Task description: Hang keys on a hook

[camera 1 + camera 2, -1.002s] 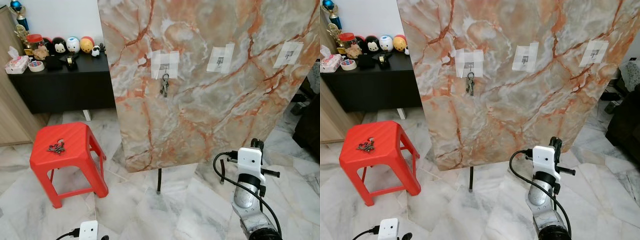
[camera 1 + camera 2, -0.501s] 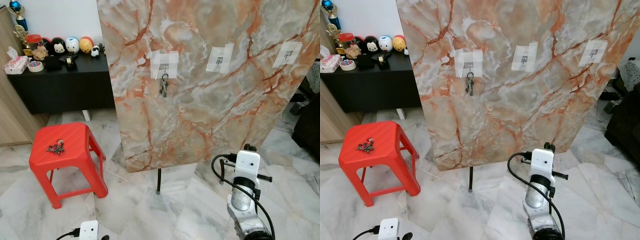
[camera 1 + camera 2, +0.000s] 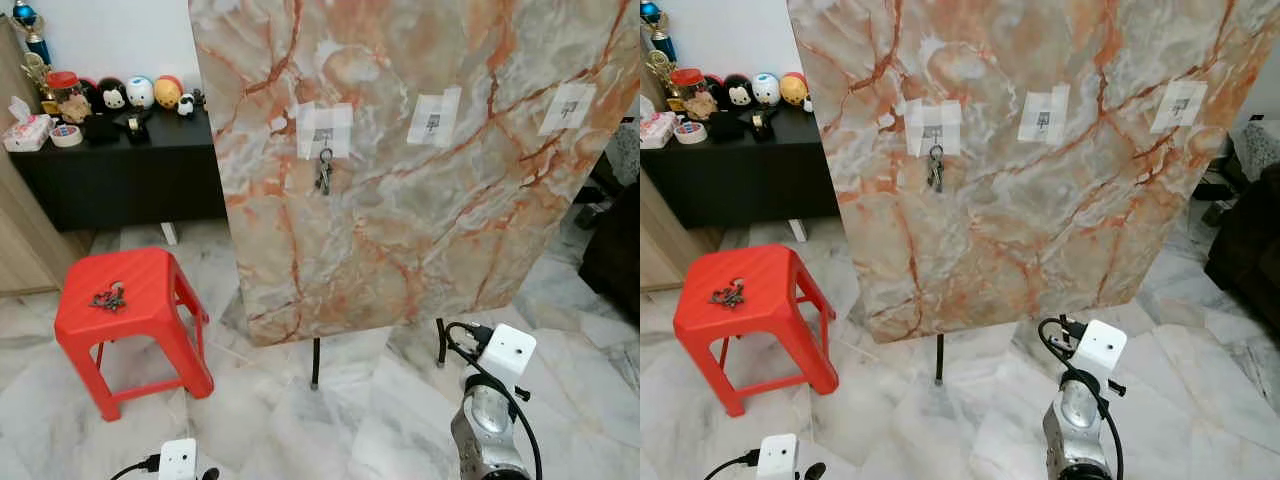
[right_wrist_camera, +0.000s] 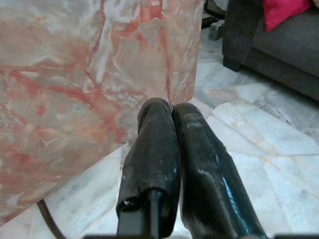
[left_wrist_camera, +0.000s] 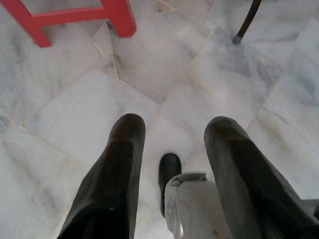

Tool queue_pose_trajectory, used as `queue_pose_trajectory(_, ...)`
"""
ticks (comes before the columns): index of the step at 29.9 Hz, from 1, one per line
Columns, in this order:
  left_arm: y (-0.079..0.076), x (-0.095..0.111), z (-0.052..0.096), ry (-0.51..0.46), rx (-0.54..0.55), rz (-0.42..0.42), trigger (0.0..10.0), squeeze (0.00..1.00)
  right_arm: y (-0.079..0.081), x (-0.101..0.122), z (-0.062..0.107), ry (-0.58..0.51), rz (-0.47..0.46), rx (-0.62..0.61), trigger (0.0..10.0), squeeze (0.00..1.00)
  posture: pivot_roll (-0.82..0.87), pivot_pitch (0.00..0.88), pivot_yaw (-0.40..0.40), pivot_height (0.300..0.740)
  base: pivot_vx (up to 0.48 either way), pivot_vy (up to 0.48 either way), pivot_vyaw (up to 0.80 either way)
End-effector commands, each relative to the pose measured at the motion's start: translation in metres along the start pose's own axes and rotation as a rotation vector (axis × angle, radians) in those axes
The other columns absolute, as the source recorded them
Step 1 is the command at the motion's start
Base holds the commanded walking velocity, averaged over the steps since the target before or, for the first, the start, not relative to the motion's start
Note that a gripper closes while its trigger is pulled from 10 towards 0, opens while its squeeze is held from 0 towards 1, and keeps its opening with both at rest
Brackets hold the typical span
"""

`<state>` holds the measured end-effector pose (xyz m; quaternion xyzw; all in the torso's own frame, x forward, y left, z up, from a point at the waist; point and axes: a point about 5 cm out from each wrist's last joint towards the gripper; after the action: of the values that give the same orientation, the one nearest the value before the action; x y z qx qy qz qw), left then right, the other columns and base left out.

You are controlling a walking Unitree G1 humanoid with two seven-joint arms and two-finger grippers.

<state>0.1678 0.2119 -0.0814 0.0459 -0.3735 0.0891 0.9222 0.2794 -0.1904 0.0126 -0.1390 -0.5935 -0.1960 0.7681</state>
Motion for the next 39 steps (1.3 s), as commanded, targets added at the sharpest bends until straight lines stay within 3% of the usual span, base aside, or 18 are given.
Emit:
queue_pose_trajectory(1, -0.001, -0.001, 0.0, 0.002, -0.004, 0.004, 10.0, 0.0, 0.003, 0.003, -0.002, 0.002, -0.02, 0.017, 10.0, 0.0, 0.04, 0.0, -0.082, 0.74, 0.307, 0.0, 0.0)
queue_pose_trajectory(27, -0.002, -0.001, 0.0, 0.005, -0.004, 0.008, 10.0, 0.0, 0.014, 0.006, -0.002, -0.033, 0.037, 0.132, 10.0, 0.0, 0.04, 0.0, -0.084, 0.74, 0.314, 0.0, 0.0)
queue_pose_trajectory(34, -0.002, -0.001, 0.0, 0.006, -0.006, 0.006, 10.0, 0.0, 0.02, 0.009, 0.0, -0.057, 0.045, 0.167, 10.0, 0.0, 0.04, 0.0, -0.085, 0.74, 0.315, 0.0, 0.73)
queue_pose_trajectory(39, -0.003, -0.001, 0.0, 0.006, -0.008, 0.006, 10.0, 0.0, 0.021, 0.009, 0.0, -0.057, 0.038, 0.175, 10.0, 0.0, 0.04, 0.0, -0.084, 0.74, 0.31, 0.0, 0.0)
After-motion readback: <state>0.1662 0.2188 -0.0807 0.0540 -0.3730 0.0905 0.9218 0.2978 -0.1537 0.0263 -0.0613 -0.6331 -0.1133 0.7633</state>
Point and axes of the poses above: a point about 5 cm out from each wrist's last joint towards the gripper, its own z axis pointing back from the gripper into the wrist, its own x axis along the axis of the wrist's last joint, y = z × x, and after that the axes turned 2 degrees about z, right-handed
